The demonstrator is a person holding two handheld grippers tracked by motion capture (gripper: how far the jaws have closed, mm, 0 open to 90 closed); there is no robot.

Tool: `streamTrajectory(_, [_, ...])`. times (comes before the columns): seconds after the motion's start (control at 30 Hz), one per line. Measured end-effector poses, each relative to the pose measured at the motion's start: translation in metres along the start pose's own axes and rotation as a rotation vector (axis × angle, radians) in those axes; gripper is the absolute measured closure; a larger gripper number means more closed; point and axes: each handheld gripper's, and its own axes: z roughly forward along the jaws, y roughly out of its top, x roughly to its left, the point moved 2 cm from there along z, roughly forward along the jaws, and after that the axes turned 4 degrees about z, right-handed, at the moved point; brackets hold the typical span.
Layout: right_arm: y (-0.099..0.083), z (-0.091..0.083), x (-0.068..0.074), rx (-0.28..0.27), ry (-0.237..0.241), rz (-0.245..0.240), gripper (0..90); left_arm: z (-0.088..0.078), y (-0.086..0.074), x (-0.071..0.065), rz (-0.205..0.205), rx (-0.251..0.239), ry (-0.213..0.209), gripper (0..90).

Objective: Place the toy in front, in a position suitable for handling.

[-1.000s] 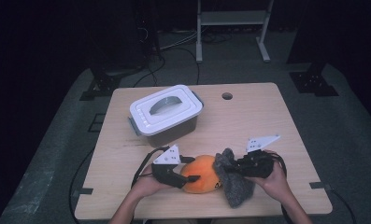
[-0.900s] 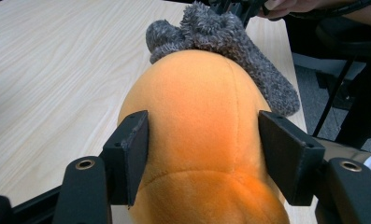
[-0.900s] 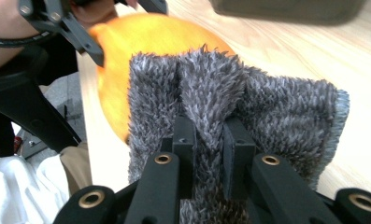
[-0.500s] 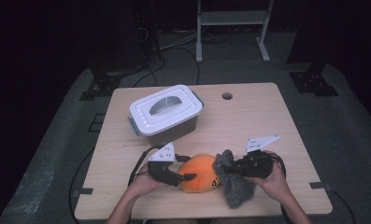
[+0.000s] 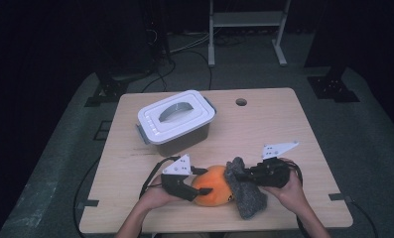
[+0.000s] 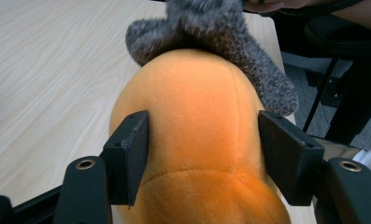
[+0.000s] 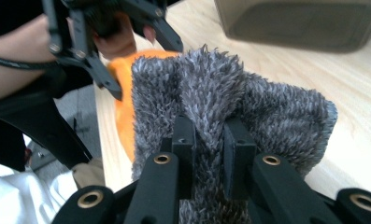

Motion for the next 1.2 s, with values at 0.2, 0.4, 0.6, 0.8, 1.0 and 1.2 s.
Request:
streamTrajectory(0.2, [-0.006,0.003,-0.001,0.020,0.012,0.013,77.1,0.006,0.006,0.001,-0.051,0.054,0.031,17.1])
streamTrajectory(0.4, [-0.007,0.003,0.000,0.031,0.017,0.016,77.3,0.009,0.004,0.003,-0.065,0.057,0.011,24.7])
streamTrajectory(0.6, [0.002,-0.008,0.006,-0.029,-0.020,-0.008,77.6,0.005,0.013,-0.003,0.131,0.027,0.111,44.9])
streamTrajectory(0.8, [0.007,-0.002,0.007,-0.034,-0.029,-0.024,77.5,0.011,0.009,-0.002,0.093,0.031,0.059,34.1])
streamTrajectory(1.0, [0.002,0.009,0.011,0.011,-0.008,-0.026,77.3,0.011,0.006,0.006,-0.081,0.033,0.017,14.3])
streamTrajectory(1.2, [0.010,0.009,0.024,-0.020,-0.048,-0.081,77.4,0.009,0.005,0.004,-0.020,0.041,0.016,27.0])
